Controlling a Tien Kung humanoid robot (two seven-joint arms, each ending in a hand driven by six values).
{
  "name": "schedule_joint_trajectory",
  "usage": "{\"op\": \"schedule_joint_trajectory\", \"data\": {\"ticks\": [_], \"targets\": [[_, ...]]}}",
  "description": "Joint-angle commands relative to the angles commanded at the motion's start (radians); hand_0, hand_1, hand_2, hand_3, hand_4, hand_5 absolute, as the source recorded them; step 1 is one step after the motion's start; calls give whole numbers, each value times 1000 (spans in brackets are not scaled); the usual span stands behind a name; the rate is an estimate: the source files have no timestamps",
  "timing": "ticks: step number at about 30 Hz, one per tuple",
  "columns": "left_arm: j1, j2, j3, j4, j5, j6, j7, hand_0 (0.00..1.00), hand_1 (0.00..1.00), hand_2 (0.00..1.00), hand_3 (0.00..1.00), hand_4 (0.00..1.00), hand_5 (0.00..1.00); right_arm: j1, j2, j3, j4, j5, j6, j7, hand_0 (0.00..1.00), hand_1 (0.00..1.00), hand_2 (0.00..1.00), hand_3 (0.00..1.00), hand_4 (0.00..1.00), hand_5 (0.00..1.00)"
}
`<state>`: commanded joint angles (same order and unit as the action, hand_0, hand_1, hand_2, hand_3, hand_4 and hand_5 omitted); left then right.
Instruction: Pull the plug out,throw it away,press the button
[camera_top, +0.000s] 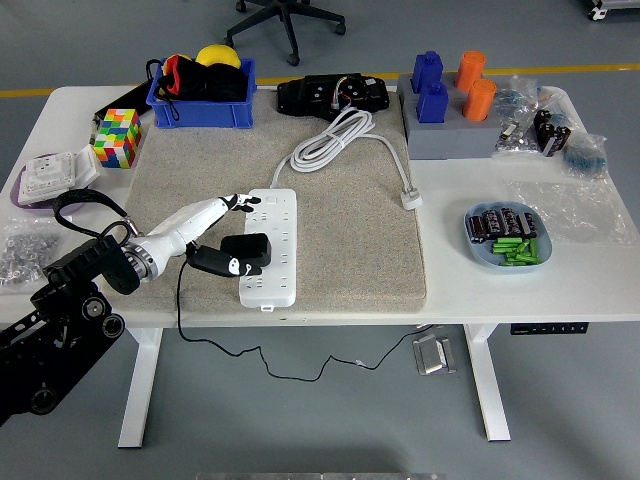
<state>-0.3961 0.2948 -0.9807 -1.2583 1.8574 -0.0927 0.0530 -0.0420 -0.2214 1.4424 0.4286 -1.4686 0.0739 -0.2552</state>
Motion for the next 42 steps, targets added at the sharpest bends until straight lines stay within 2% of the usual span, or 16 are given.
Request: {"op": "schedule_joint_trajectory", "data": {"ticks": [6,7,12,13,18,19,24,25,30,31,42], "targets": [[-14,-4,21,28,-11,27,-9,787,708,676,773,998,2,2,-1,-1,1,1,1,0,767,729,724,713,883,658],[-17,-4,24,31,-16,28,-9,710,596,550,665,974,2,2,-1,0,1,1,1,0,767,729,724,713,883,658],[-29,-9,36,48,-40,19,1,710,596,550,665,974,2,3,0,1,0,1,1,0,767,729,724,713,883,658],[-31,-11,38,53,-46,20,3,639,511,490,572,926,2,4,0,1,1,1,1,0,767,729,724,713,883,658],[-39,-15,46,62,-65,27,4,639,511,490,572,926,2,5,-1,1,1,1,1,0,767,729,724,713,883,658],[-43,-16,51,67,-69,33,3,593,466,467,553,864,2,5,-1,1,1,1,0,0,767,729,724,713,883,658],[-55,-19,71,86,-78,61,-9,593,466,467,553,864,2,4,-2,3,1,1,0,0,767,729,724,713,883,658],[-57,-19,73,88,-76,67,-13,593,428,444,551,749,2,4,-2,3,0,1,-1,0,767,729,724,713,883,658],[-65,-23,87,103,-60,98,-44,593,428,444,551,749,2,3,-3,2,0,1,-1,0,767,729,724,713,883,658],[-66,-24,88,103,-60,99,-48,535,394,424,541,726,2,4,-3,1,1,1,-1,0,767,729,724,713,883,658],[-74,-22,80,94,-76,98,-66,506,374,422,538,716,2,6,-1,4,0,1,-2,1,767,729,724,713,883,658]]}}
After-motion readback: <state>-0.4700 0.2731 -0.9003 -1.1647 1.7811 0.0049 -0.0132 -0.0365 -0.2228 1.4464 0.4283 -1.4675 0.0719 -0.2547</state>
